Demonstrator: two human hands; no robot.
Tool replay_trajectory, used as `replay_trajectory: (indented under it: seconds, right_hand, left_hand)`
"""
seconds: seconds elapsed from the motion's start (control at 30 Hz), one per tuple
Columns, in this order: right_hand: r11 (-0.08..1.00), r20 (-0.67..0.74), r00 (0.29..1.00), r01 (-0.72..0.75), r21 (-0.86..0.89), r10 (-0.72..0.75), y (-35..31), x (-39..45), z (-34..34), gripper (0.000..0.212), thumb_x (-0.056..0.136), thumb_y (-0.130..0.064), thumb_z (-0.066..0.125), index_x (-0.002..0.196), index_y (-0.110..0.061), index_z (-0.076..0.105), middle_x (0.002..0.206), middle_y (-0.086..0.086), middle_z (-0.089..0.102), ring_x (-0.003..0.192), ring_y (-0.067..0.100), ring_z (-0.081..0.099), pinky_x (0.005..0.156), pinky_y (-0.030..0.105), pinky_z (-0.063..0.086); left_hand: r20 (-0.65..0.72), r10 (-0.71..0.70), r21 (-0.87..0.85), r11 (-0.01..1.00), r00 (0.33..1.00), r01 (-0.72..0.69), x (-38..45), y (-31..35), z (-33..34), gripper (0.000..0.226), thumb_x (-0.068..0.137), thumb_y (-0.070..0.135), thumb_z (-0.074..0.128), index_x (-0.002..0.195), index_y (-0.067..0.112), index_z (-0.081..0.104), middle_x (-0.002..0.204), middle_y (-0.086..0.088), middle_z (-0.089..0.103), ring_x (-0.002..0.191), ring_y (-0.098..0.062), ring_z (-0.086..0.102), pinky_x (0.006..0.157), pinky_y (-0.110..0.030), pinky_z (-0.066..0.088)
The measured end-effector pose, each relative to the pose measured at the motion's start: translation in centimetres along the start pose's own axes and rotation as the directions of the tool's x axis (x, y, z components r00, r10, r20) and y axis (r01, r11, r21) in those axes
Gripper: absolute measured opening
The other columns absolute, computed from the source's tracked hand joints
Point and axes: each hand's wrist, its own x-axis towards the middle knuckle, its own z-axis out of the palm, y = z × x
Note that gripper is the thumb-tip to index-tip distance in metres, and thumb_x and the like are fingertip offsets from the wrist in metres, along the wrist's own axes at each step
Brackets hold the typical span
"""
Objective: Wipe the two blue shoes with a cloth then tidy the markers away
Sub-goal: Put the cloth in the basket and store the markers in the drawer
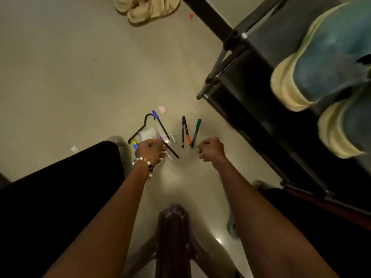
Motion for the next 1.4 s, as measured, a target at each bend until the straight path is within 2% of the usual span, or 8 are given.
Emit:
replay_trajectory:
  seconds: [0.43, 0.6, 0.8, 0.9, 1.0, 1.17, 1.3, 1.4]
  right_hand:
    - [0.931, -0.237, 0.965, 0.022, -0.364, -0.115, 1.7, 15.0, 7.1, 0.031, 0.09, -0.022, 0.062, 0.112, -0.002, 0.051, 0.112, 0.017, 0.062, 0.1, 0.03, 0.063, 0.074, 0.033, 0.051]
    - [0.993, -0.277, 0.955, 0.084, -0.083, -0.104, 2.6, 13.7, 5.7, 0.023, 0.081, -0.017, 0.07, 0.099, -0.005, 0.063, 0.091, 0.007, 0.068, 0.082, 0.02, 0.066, 0.07, 0.026, 0.054]
    - [0.947, 0.242, 0.921, 0.263, 0.185, -0.304, 2.4, 8.3, 5.8, 0.015, 0.077, -0.012, 0.076, 0.088, -0.007, 0.067, 0.071, 0.002, 0.067, 0.063, 0.013, 0.066, 0.06, 0.026, 0.054]
    - [0.94, 0.148, 0.953, 0.221, 0.259, -0.265, 2.4, 8.6, 6.2, 0.014, 0.077, -0.012, 0.076, 0.085, -0.006, 0.067, 0.074, 0.007, 0.069, 0.066, 0.018, 0.068, 0.063, 0.033, 0.058]
    - [0.955, -0.113, 0.953, 0.265, -0.136, -0.28, 2.5, 11.2, 7.1, 0.02, 0.079, -0.017, 0.075, 0.093, -0.008, 0.064, 0.088, 0.004, 0.067, 0.082, 0.016, 0.063, 0.076, 0.032, 0.055]
    - [0.757, -0.065, 0.914, 0.291, -0.586, -0.401, 2.7, 13.8, 8.7, 0.019, 0.09, -0.011, 0.06, 0.107, -0.005, 0.057, 0.106, 0.011, 0.063, 0.098, 0.024, 0.061, 0.073, 0.025, 0.045]
    - [0.974, -0.23, 0.962, 0.103, -0.203, -0.149, 2.3, 13.3, 8.3, 0.014, 0.081, -0.009, 0.066, 0.094, -0.005, 0.066, 0.092, 0.01, 0.067, 0.088, 0.024, 0.065, 0.072, 0.028, 0.052]
    - [0.981, -0.12, 0.987, 0.126, 0.144, -0.109, 1.8, 10.5, 7.8, 0.012, 0.076, -0.006, 0.071, 0.084, -0.012, 0.066, 0.071, 0.001, 0.066, 0.069, 0.013, 0.064, 0.068, 0.028, 0.056]
  left_hand:
    - [0.081, -0.008, 0.095, 0.995, 0.997, 0.0, 14.0, -4.3, 3.8, 0.01, 0.087, 0.0, 0.059, 0.091, 0.007, 0.065, 0.081, -0.016, 0.067, 0.06, -0.023, 0.057, 0.064, -0.032, 0.048]
    - [0.115, -0.037, -0.029, 0.999, 0.993, 0.04, 13.2, -3.9, 5.7, 0.013, 0.094, 0.01, 0.057, 0.101, 0.001, 0.063, 0.084, -0.013, 0.066, 0.064, -0.019, 0.06, 0.054, -0.023, 0.05]
    - [0.237, -0.123, -0.066, 0.988, 0.964, 0.142, 11.3, -2.5, 7.3, 0.024, 0.094, 0.028, 0.059, 0.093, 0.006, 0.067, 0.091, -0.013, 0.071, 0.085, -0.029, 0.069, 0.079, -0.043, 0.058]
    - [0.165, -0.041, -0.036, 0.998, 0.985, 0.047, 11.4, -2.6, 7.1, 0.023, 0.099, 0.027, 0.05, 0.091, 0.01, 0.063, 0.085, -0.01, 0.069, 0.076, -0.026, 0.067, 0.074, -0.042, 0.057]
    - [0.063, -0.043, -0.155, 0.987, 0.997, 0.052, 12.4, -3.0, 6.0, 0.027, 0.103, 0.027, 0.04, 0.089, 0.01, 0.056, 0.072, -0.009, 0.061, 0.056, -0.023, 0.056, 0.054, -0.031, 0.046]
    - [-0.005, 0.037, 0.085, 0.996, 0.999, -0.036, 14.3, -3.7, 3.6, 0.034, 0.103, 0.032, 0.035, 0.082, 0.018, 0.057, 0.061, -0.003, 0.053, 0.049, -0.015, 0.045, 0.046, -0.023, 0.035]
    - [0.029, 0.002, 0.085, 0.996, 1.0, -0.005, 14.5, -3.9, 3.3, 0.015, 0.093, 0.03, 0.058, 0.084, 0.018, 0.061, 0.068, -0.003, 0.058, 0.059, -0.018, 0.049, 0.054, -0.025, 0.04]
    - [0.046, 0.007, 0.075, 0.997, 0.999, -0.011, 14.1, -3.9, 4.6, 0.015, 0.084, 0.026, 0.072, 0.09, 0.013, 0.068, 0.073, -0.004, 0.062, 0.061, -0.017, 0.053, 0.059, -0.026, 0.045]
